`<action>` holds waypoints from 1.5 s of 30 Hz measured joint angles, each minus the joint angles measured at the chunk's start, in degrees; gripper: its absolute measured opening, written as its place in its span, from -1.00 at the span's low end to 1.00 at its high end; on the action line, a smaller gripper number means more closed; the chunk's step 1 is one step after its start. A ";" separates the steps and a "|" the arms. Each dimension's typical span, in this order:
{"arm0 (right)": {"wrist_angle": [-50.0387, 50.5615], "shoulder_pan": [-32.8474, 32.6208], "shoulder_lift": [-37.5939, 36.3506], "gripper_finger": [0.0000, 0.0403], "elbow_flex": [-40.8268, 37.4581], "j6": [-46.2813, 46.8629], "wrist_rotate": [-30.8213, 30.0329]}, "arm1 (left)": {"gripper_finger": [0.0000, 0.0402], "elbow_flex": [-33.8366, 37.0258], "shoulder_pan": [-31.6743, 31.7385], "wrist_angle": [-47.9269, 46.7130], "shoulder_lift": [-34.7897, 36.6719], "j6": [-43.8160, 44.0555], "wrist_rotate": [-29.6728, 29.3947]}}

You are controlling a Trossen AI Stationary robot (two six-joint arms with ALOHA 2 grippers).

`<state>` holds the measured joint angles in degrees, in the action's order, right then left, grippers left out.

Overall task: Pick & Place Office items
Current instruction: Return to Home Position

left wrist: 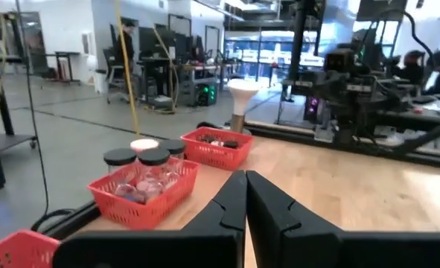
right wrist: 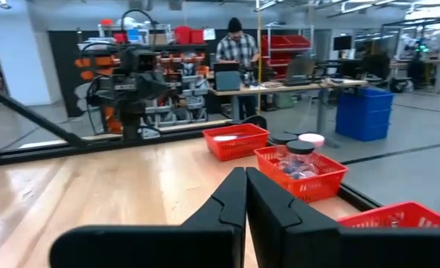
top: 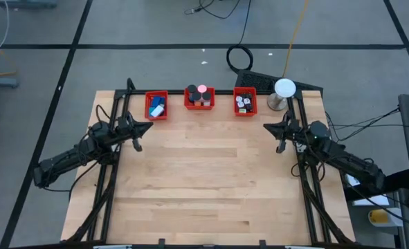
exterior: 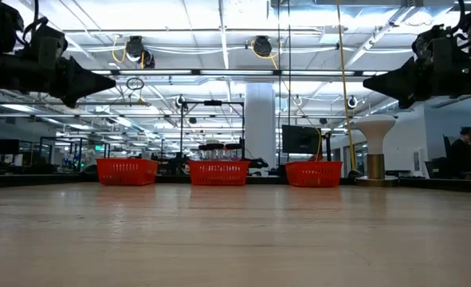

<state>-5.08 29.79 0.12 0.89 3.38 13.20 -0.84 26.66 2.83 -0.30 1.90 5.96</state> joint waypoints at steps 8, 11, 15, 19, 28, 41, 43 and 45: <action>-0.68 1.65 0.01 -1.00 -0.03 0.25 2.04 | -0.95 -0.02 3.49 3.32 0.00 0.57 0.26; -0.70 1.65 0.00 -1.00 -0.03 0.85 2.03 | -0.98 -0.02 5.05 2.55 0.00 0.80 2.53; -0.54 1.65 0.02 -1.00 -0.03 1.37 2.02 | -0.97 -0.02 6.31 3.15 0.00 1.54 5.50; 0.00 1.65 0.09 -1.00 -0.03 1.99 2.00 | -0.95 -0.01 6.41 3.74 -0.02 3.41 5.15; -0.48 1.63 0.15 -1.00 -0.05 3.04 1.94 | -0.94 -0.02 6.38 5.89 -0.02 6.20 7.63; -0.72 1.63 0.15 -1.00 -0.05 3.04 1.94 | -0.87 0.00 6.38 5.95 -0.02 5.88 7.63; -0.70 1.63 0.15 -1.00 -0.05 3.04 1.96 | -0.87 -0.01 6.38 5.95 -0.02 5.87 7.63; -0.70 1.63 0.15 -1.00 -0.05 3.04 1.96 | -0.87 -0.02 6.38 5.95 -0.02 5.87 7.63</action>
<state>-5.78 31.42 0.27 0.84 6.42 15.16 -0.86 33.04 8.78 -0.32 7.77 13.58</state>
